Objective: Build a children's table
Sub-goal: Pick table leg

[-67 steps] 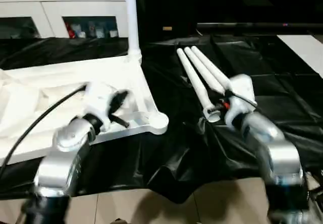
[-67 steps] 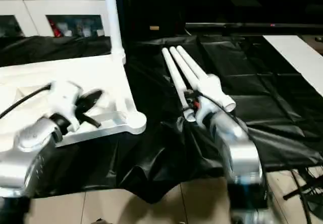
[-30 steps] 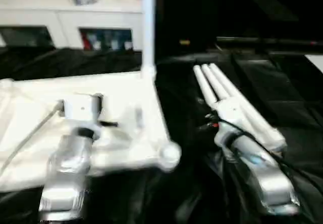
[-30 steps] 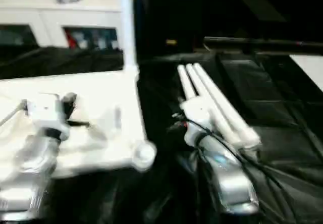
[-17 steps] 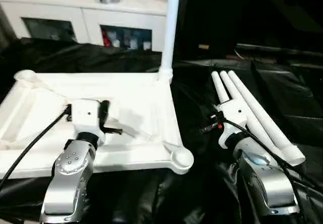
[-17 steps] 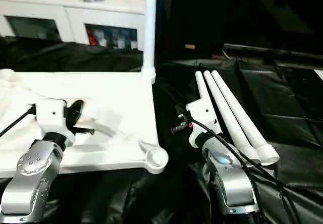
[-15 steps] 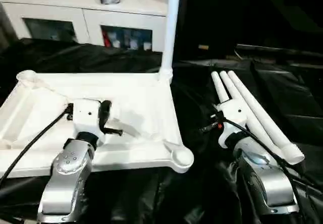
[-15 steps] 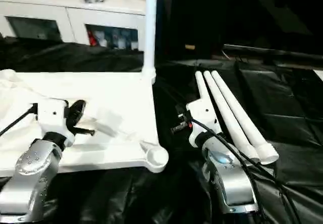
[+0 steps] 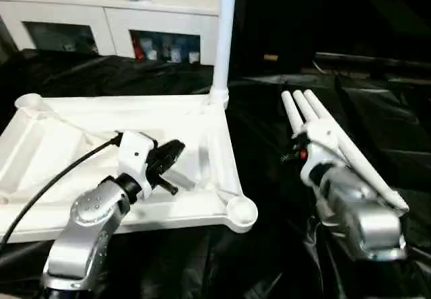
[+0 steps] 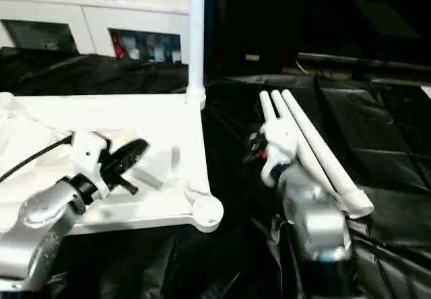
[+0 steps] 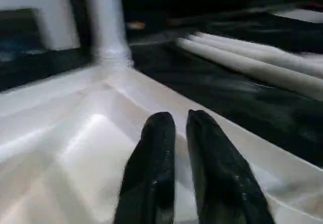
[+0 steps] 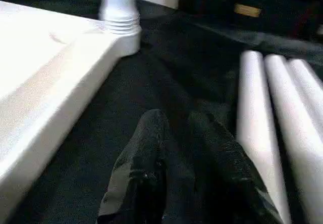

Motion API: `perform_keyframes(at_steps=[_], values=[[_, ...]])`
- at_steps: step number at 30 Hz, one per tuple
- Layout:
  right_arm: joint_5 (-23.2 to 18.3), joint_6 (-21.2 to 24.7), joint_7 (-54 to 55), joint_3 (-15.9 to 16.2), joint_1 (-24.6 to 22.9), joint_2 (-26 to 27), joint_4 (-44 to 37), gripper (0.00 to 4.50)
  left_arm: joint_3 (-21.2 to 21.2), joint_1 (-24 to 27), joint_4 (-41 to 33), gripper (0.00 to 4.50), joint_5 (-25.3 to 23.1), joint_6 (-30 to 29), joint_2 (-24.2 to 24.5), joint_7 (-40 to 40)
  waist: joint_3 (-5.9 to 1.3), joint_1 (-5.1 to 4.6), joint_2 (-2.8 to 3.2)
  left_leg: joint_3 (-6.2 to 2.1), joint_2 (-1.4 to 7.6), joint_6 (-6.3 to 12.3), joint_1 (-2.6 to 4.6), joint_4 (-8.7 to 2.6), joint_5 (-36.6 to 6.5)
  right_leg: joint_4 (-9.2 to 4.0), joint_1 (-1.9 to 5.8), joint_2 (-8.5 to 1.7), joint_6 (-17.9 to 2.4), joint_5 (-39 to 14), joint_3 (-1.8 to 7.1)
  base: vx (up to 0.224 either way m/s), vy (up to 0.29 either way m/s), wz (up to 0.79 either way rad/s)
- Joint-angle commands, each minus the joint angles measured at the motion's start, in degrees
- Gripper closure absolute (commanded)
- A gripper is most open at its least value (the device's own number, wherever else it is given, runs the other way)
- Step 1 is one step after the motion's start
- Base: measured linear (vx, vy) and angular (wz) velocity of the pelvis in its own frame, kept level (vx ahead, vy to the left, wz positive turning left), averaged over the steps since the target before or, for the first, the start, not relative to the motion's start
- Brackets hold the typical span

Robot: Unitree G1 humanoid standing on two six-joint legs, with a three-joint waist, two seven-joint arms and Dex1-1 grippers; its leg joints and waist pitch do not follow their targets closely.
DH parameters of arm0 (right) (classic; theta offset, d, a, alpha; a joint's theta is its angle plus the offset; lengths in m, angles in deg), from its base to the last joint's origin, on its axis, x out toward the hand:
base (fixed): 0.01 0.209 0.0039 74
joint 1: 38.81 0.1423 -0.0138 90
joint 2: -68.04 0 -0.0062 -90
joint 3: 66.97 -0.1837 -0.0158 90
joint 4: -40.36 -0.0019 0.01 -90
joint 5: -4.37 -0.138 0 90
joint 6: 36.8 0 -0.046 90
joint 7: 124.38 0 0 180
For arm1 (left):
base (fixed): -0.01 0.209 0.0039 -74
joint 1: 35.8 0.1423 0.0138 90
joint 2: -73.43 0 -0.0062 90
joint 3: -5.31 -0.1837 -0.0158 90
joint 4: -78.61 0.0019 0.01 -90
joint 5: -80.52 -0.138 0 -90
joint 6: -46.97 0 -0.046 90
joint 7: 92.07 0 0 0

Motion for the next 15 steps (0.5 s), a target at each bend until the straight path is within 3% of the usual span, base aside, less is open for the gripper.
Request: perform_keyframes(at_steps=[1, 12, 15], values=[[0.3, 4.9, 0.8, -2.2, 1.9, -1.4, 0.0, 3.25, -2.2, 0.4, -0.9, 3.43, 1.4, -1.2, 1.4, -4.2, -3.14, 0.1, 0.52, -1.58, 4.54, -0.41, 0.79, -4.72, -1.5, -3.78, 2.27, -6.08, -12.4, 7.3, 3.07, 0.0, 0.0, 0.0], [-0.8, 19.0, 0.4, -4.9, 6.1, -7.2, 5.0, 2.43, -4.1, 0.0, -2.5, 2.59, 4.2, -4.6, 4.3, -9.6, -2.9, 0.06, 0.29, -1.38, 4.54, -1.09, 0.82, -4.84, -3.3, -4.29, 2.4, -6.15, -12.9, 1.6, 3.17, 0.0, 0.0, 0.0], [-0.4, 20.5, 0.4, -4.7, 7.2, -8.1, 7.2, 2.2, -4.1, -0.7, -3.2, 2.44, 5.5, -6.2, 5.3, -11.3, -2.91, 0.09, 0.21, -1.32, 4.49, -1.1, 0.76, -4.76, -3.1, -4.26, 2.44, -6.26, -13.2, 1.2, 3.21, 0.0, 0.0, 0.0]])
